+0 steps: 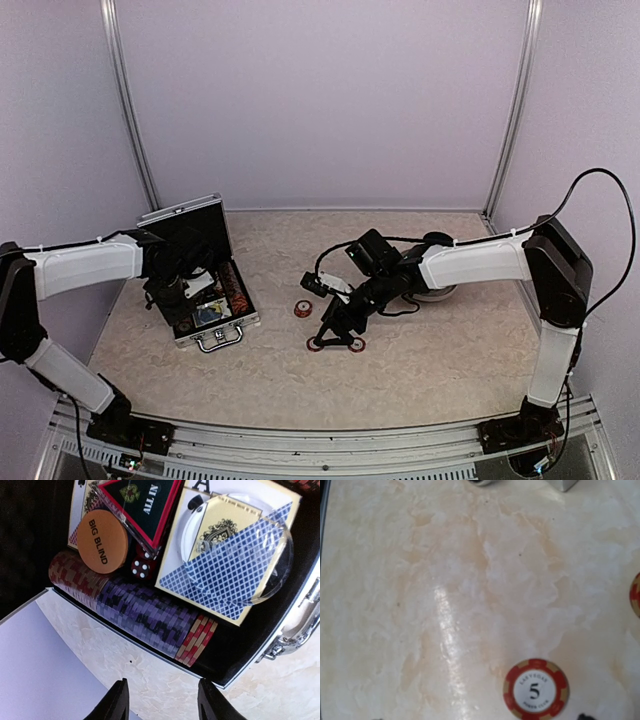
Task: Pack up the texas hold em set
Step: Place the pile of poker chips in the slot, then move the chip case to the center of the board, then pick up the pile of poker chips from the pile of poker chips.
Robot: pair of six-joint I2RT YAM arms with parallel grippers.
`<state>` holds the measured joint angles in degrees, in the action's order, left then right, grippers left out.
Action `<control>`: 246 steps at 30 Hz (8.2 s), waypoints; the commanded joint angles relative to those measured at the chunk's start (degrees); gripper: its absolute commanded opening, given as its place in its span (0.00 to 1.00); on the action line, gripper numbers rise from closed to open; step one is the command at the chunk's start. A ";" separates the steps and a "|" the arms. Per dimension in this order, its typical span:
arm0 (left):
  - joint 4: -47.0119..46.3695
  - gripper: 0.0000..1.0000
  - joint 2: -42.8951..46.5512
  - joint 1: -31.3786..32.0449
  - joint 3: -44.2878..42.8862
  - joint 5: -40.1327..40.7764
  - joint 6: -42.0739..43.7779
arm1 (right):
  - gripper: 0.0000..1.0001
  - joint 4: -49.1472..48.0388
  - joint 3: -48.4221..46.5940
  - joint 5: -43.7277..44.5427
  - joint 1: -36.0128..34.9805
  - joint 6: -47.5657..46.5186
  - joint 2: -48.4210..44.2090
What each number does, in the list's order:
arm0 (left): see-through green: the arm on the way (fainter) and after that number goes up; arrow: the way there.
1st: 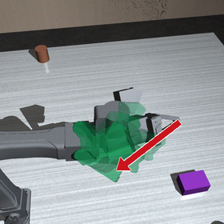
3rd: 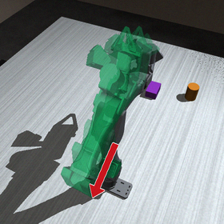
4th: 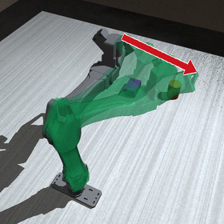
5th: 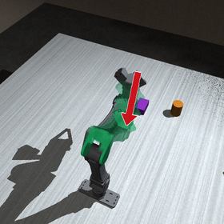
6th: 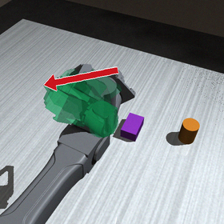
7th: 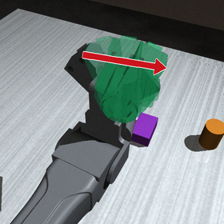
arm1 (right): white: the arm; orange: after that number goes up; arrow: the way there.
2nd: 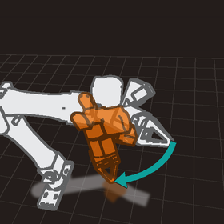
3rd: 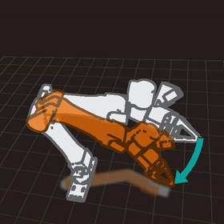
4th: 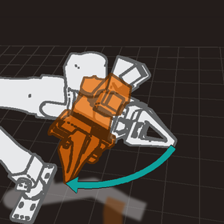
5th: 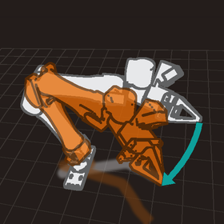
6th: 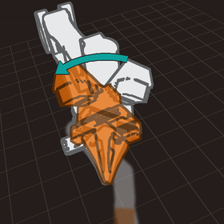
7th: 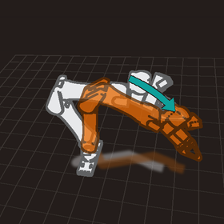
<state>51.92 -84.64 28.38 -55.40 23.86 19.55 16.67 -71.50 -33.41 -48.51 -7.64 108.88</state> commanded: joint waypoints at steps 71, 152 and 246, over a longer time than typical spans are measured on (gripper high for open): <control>-47.21 0.97 16.52 -43.38 6.03 -55.70 -53.81 | 0.76 4.14 -45.36 8.71 -2.99 24.71 30.49; -51.31 0.84 4.54 -30.04 3.70 -48.93 -52.31 | 0.31 9.62 -38.17 27.41 0.57 28.40 29.91; -41.91 0.99 20.04 -31.84 6.91 -42.40 -43.19 | 0.57 19.40 -37.89 26.60 -3.44 0.65 29.26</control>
<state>10.90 -64.49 -3.44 -49.10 -17.78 -24.95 34.63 -108.84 -5.65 -51.27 -6.52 135.76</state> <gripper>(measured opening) 0.988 0.579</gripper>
